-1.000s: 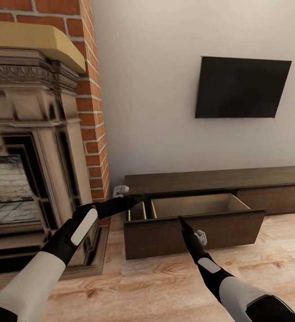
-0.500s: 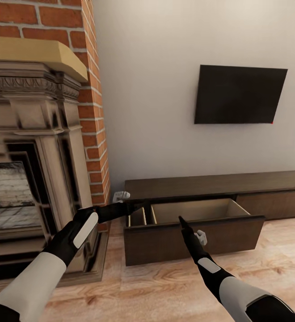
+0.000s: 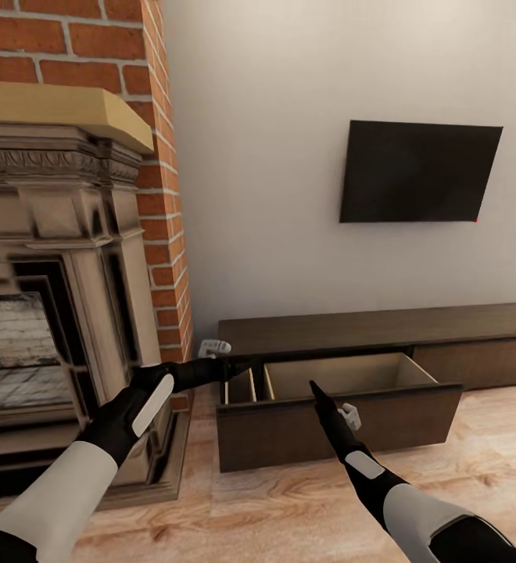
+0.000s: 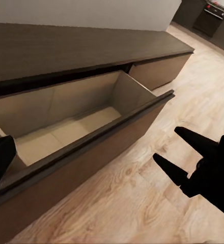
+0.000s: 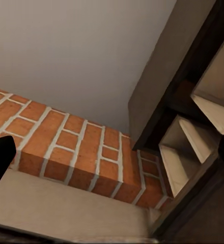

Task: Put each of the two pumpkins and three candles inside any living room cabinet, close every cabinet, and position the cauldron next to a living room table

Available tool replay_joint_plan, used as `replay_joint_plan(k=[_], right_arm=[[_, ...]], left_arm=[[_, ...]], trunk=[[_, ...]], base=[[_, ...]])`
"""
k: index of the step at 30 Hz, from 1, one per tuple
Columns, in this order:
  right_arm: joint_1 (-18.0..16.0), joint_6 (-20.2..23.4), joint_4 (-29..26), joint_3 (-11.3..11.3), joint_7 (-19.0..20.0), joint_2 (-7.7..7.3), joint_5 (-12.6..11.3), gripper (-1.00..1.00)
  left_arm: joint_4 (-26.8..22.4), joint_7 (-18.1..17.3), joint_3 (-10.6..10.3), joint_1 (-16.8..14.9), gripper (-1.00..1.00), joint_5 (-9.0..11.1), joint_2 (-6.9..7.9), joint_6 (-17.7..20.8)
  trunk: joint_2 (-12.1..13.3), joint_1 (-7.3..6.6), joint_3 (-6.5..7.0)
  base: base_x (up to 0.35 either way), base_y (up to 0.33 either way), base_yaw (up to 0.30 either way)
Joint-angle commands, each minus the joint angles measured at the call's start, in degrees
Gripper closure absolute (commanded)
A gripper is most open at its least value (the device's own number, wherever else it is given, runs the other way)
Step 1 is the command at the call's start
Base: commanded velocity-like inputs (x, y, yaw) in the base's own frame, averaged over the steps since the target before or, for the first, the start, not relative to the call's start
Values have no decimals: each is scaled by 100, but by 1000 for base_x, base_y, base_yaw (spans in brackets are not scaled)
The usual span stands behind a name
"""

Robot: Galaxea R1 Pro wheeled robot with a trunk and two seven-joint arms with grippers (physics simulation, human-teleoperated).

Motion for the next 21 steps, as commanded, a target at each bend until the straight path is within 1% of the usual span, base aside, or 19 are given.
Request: replay_joint_plan(k=[1,2,3,4,6,7,9,11,12,13,14,15,17,18,19,20,21], right_arm=[[-5,-33,5,91,-125,-2,9,-100],[-5,-28,-12,178,-442,-4,106,-100],[-5,-25,-22,220,-608,-5,154,-100],[-5,-18,-47,360,-1136,-17,405,-100],[-9,-16,-54,395,-1270,-36,539,-100],[-12,-15,-57,418,-1383,-97,742,-100],[-13,-15,-58,426,-1440,-123,878,-100],[-10,-4,-59,429,-1634,-152,1249,-100],[-10,3,-59,430,-1703,-157,1360,-100],[-14,14,-61,430,-1860,-169,1597,-100],[-15,19,-61,430,-1945,-174,1719,-100],[-23,23,-61,428,-2155,-181,1987,-100],[-29,30,-62,426,-2355,-187,2212,-100],[-37,36,-77,425,-2538,-193,2407,-100],[-41,40,-93,424,-2609,-193,2487,-100],[-47,51,-130,428,-2722,-192,2620,-100],[-49,57,-148,431,-2765,-190,2679,-100]], left_arm=[[-1,13,-13,-4,-100,51,5,0],[10,14,-22,-4,-100,47,5,-76],[24,14,-30,-4,-100,46,5,-107],[186,20,-83,-4,-100,33,5,-196],[289,25,-96,-4,-100,-12,5,-241],[424,38,-93,-4,-100,-152,5,-394],[500,56,-85,-4,-100,-225,5,-502],[649,161,-77,-4,-100,-309,5,-695],[683,201,-78,-4,-100,-320,5,-725],[749,304,-79,-4,-100,-339,1,-769],[782,367,-81,-4,-100,-344,0,-784],[853,531,-85,-4,-100,-351,-13,-807],[900,689,-90,-4,-100,-355,-43,-819],[934,863,-91,-4,-100,-358,-100,-816],[945,948,-91,-4,-100,-359,-130,-812],[967,1099,-92,-4,-100,-361,-174,-807],[980,1167,-93,-4,-100,-359,-189,-804]], trunk=[[39,-24,12],[79,-46,30],[119,-68,48],[159,-90,66],[239,-134,102],[279,-155,120],[360,-199,156],[440,-243,192],[480,-265,209],[520,-287,227],[560,-309,245],[600,-331,263],[680,-375,299],[720,-397,317],[761,-419,335],[801,-441,353],[841,-463,371]], base=[[0,0,0],[0,0,0],[0,0,0],[0,0,0],[0,0,0],[0,0,0],[0,0,0],[0,0,0],[0,0,0],[0,0,0],[0,0,0],[0,0,0],[0,0,0],[0,0,0],[0,0,0],[0,0,0],[0,0,0]])
